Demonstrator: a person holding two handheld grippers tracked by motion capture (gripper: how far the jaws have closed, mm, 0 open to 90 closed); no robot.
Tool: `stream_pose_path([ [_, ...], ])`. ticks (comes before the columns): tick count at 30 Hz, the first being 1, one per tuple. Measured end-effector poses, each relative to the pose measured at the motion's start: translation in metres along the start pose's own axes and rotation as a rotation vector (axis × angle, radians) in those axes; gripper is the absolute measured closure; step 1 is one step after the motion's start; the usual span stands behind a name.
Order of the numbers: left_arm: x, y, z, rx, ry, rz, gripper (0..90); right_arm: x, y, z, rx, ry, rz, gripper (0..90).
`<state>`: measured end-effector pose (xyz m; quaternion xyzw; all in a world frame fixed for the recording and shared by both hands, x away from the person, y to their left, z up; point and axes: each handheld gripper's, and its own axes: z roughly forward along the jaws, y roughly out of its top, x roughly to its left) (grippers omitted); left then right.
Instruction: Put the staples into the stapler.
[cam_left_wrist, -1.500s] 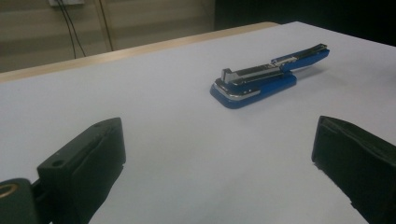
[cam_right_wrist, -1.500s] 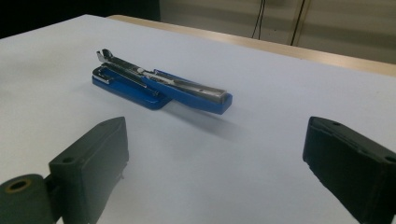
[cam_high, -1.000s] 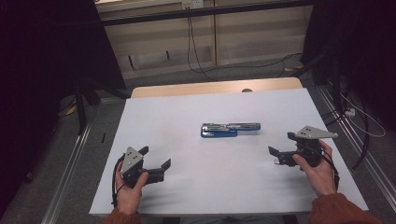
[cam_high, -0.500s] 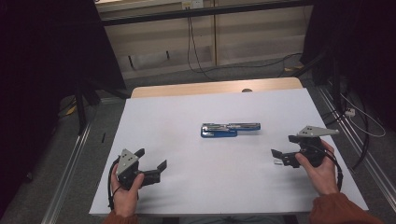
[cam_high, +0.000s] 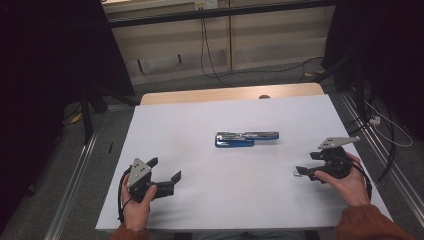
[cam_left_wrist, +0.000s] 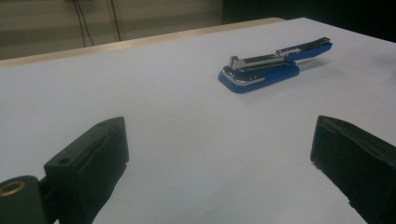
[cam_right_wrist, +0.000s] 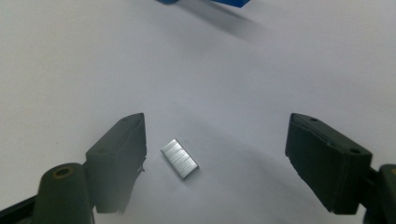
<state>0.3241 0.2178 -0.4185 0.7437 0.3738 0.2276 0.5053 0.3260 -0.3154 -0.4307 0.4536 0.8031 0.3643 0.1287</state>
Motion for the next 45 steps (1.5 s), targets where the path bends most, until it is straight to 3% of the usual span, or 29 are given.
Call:
stream_pose_path([
  [4, 0.000, -0.001, 0.001, 0.012, 0.000, -0.006, 4.3, -0.001, 0.001, 0.000, 0.029, 0.030, -0.020, 28.4],
  [9, 0.001, -0.003, 0.003, 0.042, 0.011, -0.016, 3.5, -0.004, 0.007, 0.001, 0.034, 0.021, -0.074, 36.6],
  [12, 0.001, -0.003, 0.003, 0.039, 0.014, -0.014, 3.5, -0.005, 0.009, 0.005, 0.058, 0.040, -0.090, 44.6],
  [15, 0.002, -0.004, 0.005, 0.041, 0.013, -0.024, 3.5, -0.002, 0.009, 0.009, 0.098, 0.058, -0.115, 46.7],
  [26, 0.002, -0.004, 0.007, 0.054, 0.005, -0.027, 3.6, -0.001, 0.009, 0.013, 0.171, 0.117, -0.116, 61.9],
  [31, 0.002, -0.005, 0.008, 0.069, -0.003, -0.029, 3.5, 0.001, 0.011, 0.015, 0.195, 0.117, -0.140, 59.7],
  [45, 0.002, -0.006, 0.009, 0.081, -0.014, -0.027, 3.6, 0.004, 0.011, 0.019, 0.244, 0.113, -0.186, 66.2],
])
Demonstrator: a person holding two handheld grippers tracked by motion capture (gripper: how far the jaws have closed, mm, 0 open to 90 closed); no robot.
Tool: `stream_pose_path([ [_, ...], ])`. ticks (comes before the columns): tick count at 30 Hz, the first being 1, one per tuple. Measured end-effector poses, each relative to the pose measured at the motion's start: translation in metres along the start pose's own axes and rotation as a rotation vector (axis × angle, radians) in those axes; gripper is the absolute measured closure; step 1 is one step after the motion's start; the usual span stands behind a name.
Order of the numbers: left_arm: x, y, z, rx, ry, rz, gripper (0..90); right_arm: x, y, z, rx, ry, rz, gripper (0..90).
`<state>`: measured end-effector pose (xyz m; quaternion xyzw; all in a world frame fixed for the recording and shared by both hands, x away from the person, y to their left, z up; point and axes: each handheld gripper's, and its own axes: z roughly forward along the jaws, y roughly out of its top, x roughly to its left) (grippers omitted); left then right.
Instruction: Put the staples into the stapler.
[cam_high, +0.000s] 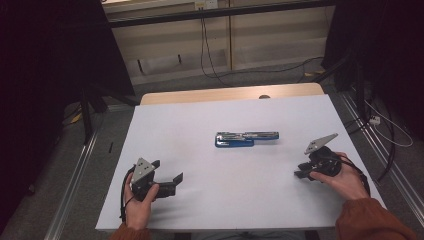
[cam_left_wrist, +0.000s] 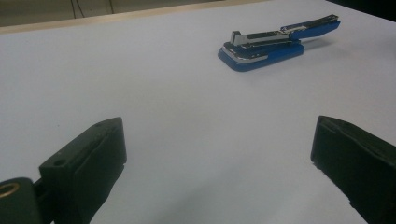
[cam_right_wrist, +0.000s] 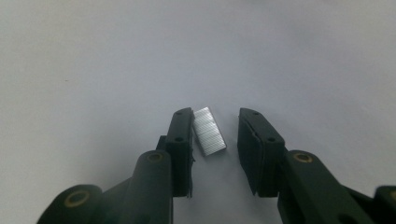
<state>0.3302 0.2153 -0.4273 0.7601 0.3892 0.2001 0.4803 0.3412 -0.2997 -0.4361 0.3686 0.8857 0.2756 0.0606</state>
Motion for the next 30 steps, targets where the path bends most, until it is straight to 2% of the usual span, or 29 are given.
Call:
stream_pose_path([
  [14, 0.0001, -0.0001, 0.0003, 0.001, -0.001, 0.001, 3.6, 0.0028, 0.0024, 0.0011, 0.022, -0.024, -0.036, 74.3],
  [17, 0.0001, 0.0001, 0.0000, -0.002, -0.001, 0.000, 3.6, 0.0031, 0.0028, 0.0016, 0.020, -0.023, -0.043, 78.6],
  [30, 0.0006, -0.0002, -0.0002, -0.002, -0.003, -0.008, 3.6, 0.0038, 0.0028, 0.0010, 0.018, -0.025, -0.036, 78.9],
])
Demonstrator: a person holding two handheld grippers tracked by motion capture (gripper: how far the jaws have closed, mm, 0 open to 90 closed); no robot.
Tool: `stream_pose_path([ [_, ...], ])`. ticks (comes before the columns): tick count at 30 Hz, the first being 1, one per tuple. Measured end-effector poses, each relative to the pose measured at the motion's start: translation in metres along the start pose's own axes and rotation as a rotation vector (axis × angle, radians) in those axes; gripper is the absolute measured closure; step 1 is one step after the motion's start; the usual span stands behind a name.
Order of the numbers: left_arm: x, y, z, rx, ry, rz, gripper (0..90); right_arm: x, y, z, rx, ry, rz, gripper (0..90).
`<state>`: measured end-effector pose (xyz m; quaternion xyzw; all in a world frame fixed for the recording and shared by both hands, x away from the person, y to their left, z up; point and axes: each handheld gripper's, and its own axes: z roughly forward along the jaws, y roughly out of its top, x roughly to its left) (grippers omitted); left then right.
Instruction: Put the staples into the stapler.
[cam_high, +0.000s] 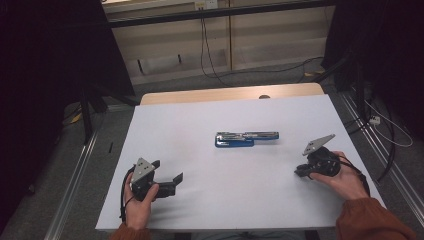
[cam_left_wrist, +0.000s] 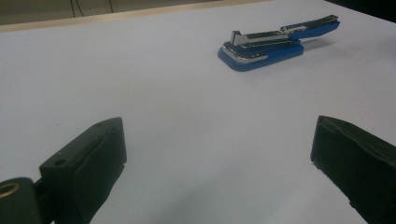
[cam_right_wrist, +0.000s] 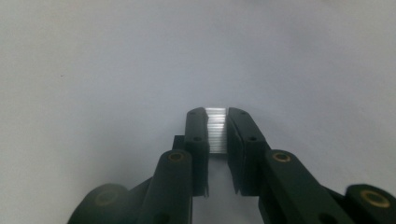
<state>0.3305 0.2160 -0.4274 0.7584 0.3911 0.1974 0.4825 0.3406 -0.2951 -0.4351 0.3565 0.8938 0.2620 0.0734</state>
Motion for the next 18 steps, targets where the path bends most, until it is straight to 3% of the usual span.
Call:
stream_pose_path([
  [18, 0.0007, 0.0003, -0.0003, -0.004, 0.000, -0.004, 3.6, 0.0006, 0.0009, -0.0030, -0.065, -0.006, 0.014, 78.9],
])
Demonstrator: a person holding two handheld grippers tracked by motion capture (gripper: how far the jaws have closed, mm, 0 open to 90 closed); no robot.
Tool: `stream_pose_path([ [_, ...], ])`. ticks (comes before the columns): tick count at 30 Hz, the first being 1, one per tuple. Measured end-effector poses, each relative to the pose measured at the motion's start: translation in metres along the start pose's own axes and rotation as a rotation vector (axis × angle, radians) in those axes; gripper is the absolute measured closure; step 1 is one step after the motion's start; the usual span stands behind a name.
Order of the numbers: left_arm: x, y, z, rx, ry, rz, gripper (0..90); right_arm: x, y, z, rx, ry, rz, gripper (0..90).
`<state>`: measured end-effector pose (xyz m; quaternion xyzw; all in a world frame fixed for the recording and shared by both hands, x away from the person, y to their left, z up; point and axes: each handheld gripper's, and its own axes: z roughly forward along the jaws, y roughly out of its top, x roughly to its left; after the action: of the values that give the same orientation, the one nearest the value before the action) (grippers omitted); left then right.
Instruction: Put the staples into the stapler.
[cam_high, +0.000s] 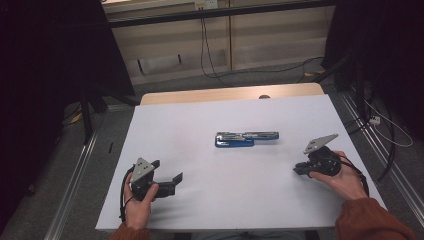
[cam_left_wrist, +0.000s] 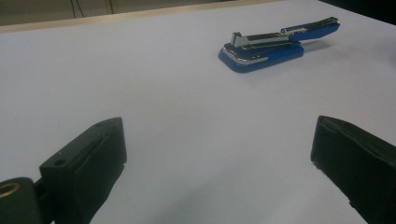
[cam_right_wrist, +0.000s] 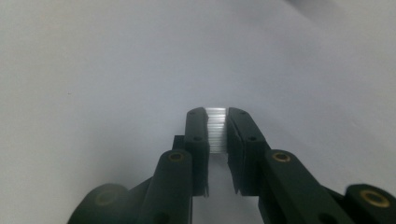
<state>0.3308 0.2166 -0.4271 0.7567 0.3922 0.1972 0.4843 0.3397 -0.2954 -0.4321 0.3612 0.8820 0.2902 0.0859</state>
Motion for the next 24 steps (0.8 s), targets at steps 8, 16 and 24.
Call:
stream_pose_path([
  [8, 0.0004, 0.0000, -0.0010, -0.002, 0.005, 0.000, 3.6, 0.0002, 0.0008, -0.0047, -0.058, -0.005, 0.013, 78.9],
  [16, 0.0004, -0.0003, -0.0001, 0.002, 0.003, -0.007, 3.8, 0.0000, 0.0019, -0.0052, -0.099, -0.016, 0.046, 78.9],
  [24, 0.0006, 0.0001, -0.0028, -0.011, -0.001, -0.005, 3.8, 0.0014, 0.0064, -0.0029, -0.136, -0.032, 0.072, 78.9],
])
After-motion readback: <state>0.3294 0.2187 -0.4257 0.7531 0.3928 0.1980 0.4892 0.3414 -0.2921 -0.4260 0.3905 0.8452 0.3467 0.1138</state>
